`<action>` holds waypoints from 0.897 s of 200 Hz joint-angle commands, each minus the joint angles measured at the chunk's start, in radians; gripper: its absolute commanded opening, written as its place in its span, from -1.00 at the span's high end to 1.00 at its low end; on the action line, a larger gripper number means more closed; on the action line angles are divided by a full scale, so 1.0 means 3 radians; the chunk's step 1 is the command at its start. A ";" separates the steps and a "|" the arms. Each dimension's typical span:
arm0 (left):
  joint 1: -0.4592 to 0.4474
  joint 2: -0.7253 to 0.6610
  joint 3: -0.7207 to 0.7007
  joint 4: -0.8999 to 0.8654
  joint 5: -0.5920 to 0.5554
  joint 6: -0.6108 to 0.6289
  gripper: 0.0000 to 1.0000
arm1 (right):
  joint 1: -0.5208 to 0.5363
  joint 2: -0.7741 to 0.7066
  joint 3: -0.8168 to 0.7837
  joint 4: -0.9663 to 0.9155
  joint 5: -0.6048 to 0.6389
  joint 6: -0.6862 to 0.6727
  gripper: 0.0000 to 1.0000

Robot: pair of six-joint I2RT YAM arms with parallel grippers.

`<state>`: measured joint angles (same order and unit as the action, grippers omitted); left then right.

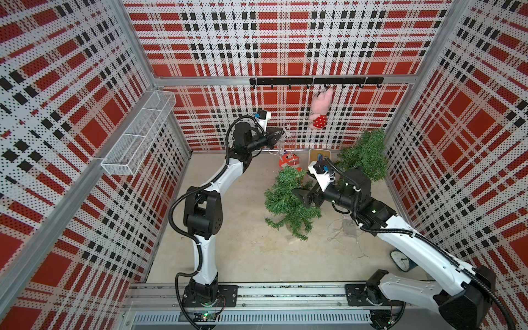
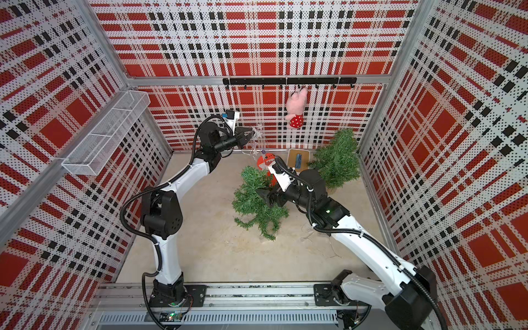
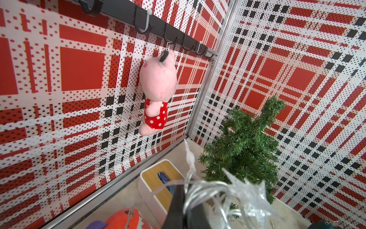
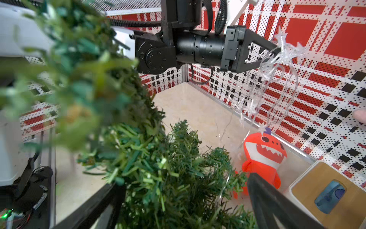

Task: Wrap string light around the christmas tree
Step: Wrap the light string around the Christmas tree.

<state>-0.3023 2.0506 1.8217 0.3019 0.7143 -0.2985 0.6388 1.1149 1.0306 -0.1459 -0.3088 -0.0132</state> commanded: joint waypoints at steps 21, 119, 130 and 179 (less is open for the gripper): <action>-0.0085 -0.0045 0.0228 -0.0305 -0.0125 0.0262 0.95 | 0.0008 -0.0125 0.0075 -0.0519 -0.0339 -0.0098 -1.00; -0.0184 -0.0068 0.0538 -0.0799 -0.0238 0.0491 0.94 | 0.0063 0.0283 -0.0302 0.1177 0.0297 0.0615 -0.36; -0.0174 -0.0070 0.0612 -0.0926 -0.0247 0.0547 0.93 | 0.0069 0.0349 -0.0326 0.1263 0.0418 0.0586 -0.06; 0.0155 -0.0199 0.0851 -0.1303 -0.0230 0.0604 0.87 | 0.0021 0.0544 -0.0183 0.1647 0.0464 0.0143 0.74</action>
<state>-0.3199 2.0483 2.0350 -0.0238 0.6342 -0.1307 0.6525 1.2366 0.9215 0.2310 -0.1749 0.1024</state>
